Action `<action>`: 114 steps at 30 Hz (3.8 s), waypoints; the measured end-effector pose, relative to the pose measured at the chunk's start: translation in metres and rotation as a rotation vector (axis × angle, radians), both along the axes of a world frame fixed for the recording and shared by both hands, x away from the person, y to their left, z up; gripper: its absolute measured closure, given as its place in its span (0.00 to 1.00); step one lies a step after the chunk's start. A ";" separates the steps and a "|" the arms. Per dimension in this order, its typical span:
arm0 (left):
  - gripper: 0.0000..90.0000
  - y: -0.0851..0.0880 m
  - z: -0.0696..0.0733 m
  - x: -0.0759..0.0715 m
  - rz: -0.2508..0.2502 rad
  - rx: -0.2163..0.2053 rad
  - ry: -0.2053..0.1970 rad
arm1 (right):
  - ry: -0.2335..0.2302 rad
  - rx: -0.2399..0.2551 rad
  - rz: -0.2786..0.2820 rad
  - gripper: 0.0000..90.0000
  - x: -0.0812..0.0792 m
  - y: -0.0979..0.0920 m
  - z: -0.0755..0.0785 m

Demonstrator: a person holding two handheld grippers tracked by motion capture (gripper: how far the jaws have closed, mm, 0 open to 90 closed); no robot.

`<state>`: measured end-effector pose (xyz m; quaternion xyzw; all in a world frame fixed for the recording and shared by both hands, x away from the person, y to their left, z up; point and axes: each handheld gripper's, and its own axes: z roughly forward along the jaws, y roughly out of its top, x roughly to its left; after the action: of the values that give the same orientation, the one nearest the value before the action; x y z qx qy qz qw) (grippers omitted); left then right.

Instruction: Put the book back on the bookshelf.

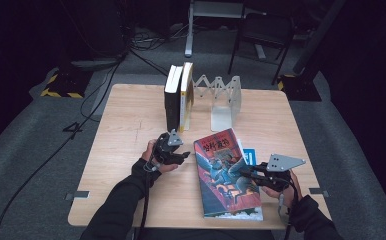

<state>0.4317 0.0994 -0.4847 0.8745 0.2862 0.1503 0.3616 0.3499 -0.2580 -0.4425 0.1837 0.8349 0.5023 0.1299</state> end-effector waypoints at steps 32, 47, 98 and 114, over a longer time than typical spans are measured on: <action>0.92 -0.013 0.040 -0.001 -0.229 -0.309 -0.074 | 0.121 0.048 0.134 0.63 0.023 -0.001 0.017; 0.84 -0.017 0.043 0.002 -0.139 -0.194 -0.093 | 0.062 0.067 0.038 0.94 0.020 0.008 0.020; 0.21 -0.033 0.012 -0.030 -0.129 -0.417 0.297 | -0.073 0.037 0.023 0.94 0.009 0.018 0.024; 0.60 -0.034 0.103 -0.041 -0.192 -0.366 -0.127 | -0.211 0.163 0.021 0.90 -0.004 -0.003 0.052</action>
<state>0.3902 0.0658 -0.3819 0.8064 0.2008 0.1157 0.5441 0.3460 -0.2612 -0.3903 0.1312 0.7749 0.5862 0.1964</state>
